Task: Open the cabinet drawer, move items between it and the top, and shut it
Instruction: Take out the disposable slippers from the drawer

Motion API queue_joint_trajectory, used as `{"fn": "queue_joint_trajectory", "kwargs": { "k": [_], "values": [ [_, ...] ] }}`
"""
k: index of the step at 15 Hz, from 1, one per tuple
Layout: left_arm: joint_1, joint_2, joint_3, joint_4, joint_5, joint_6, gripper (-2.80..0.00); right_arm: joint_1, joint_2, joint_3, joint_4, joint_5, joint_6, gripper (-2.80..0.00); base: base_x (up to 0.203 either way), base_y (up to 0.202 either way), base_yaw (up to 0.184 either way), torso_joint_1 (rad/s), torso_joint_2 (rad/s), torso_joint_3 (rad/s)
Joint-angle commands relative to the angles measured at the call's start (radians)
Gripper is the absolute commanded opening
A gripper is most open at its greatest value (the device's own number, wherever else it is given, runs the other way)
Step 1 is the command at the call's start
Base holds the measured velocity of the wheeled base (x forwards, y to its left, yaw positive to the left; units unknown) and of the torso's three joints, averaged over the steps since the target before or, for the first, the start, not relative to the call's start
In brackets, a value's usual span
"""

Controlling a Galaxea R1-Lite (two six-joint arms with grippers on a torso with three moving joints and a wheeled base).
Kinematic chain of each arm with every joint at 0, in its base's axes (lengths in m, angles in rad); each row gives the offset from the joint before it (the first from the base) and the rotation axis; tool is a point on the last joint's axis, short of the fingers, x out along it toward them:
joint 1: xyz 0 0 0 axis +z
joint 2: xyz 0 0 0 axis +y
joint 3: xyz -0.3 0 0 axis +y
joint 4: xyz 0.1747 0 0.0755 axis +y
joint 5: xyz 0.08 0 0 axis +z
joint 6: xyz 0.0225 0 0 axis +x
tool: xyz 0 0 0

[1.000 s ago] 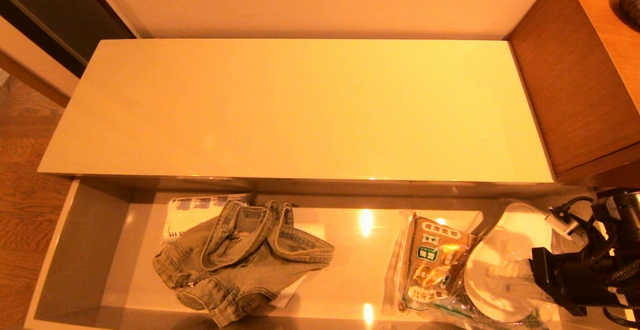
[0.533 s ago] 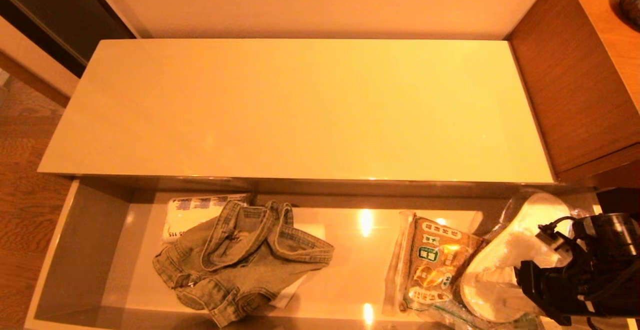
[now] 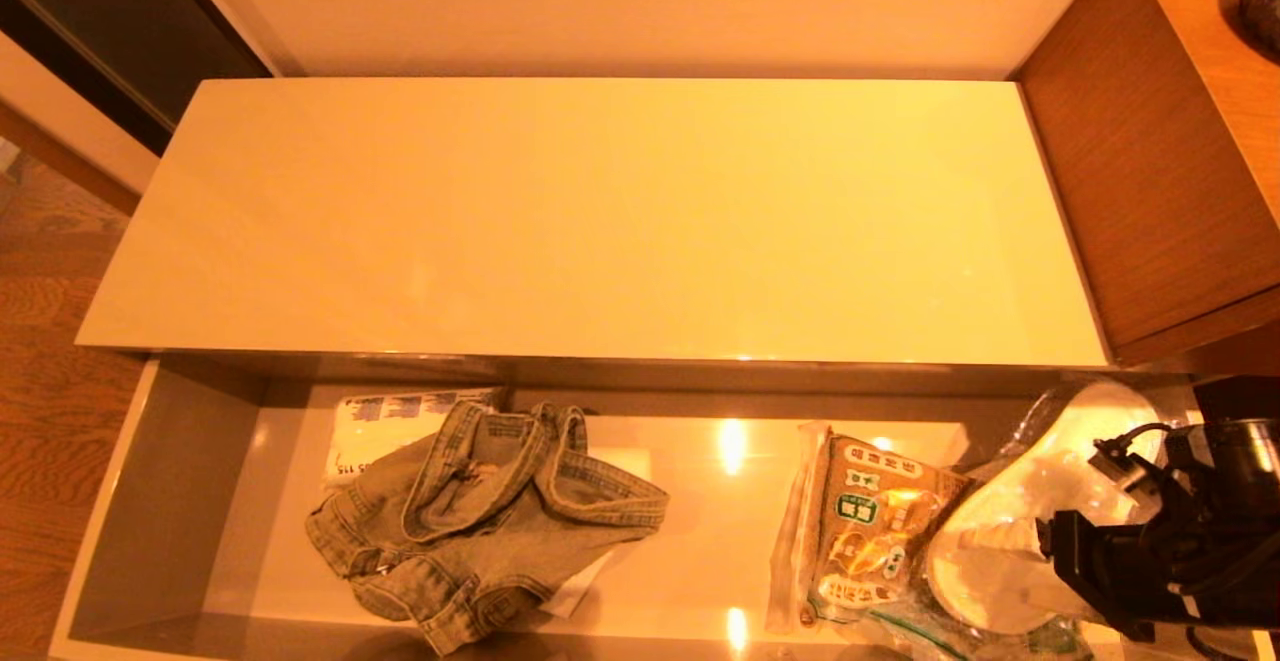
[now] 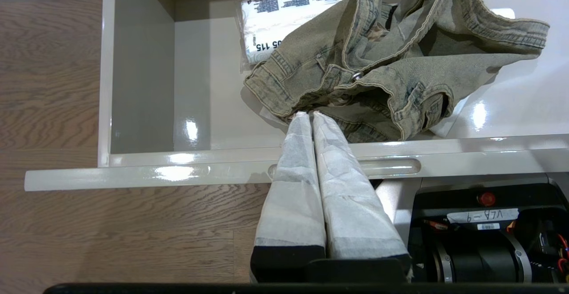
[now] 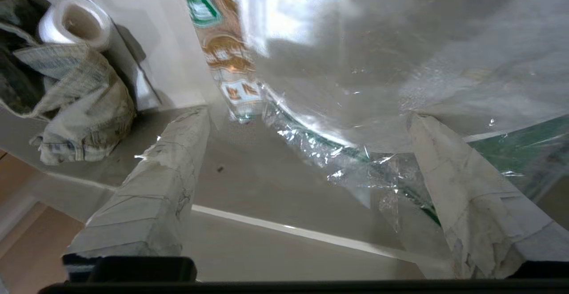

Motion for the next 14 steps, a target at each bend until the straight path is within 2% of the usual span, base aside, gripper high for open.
{"fn": "queue_joint_trajectory", "kwargs": {
  "k": [1,14],
  "values": [
    [0.000,0.000,0.000,0.001,0.000,0.000,-2.80,-0.001,-0.061,-0.007,0.004,0.007,0.006,0.00,0.000,0.000,0.000,0.000,0.00,0.000],
    [0.000,0.000,0.000,0.001,0.000,0.000,-2.80,-0.137,-0.090,-0.088,0.012,0.007,0.045,0.00,0.000,0.000,0.000,0.000,0.00,0.000]
  ]
}}
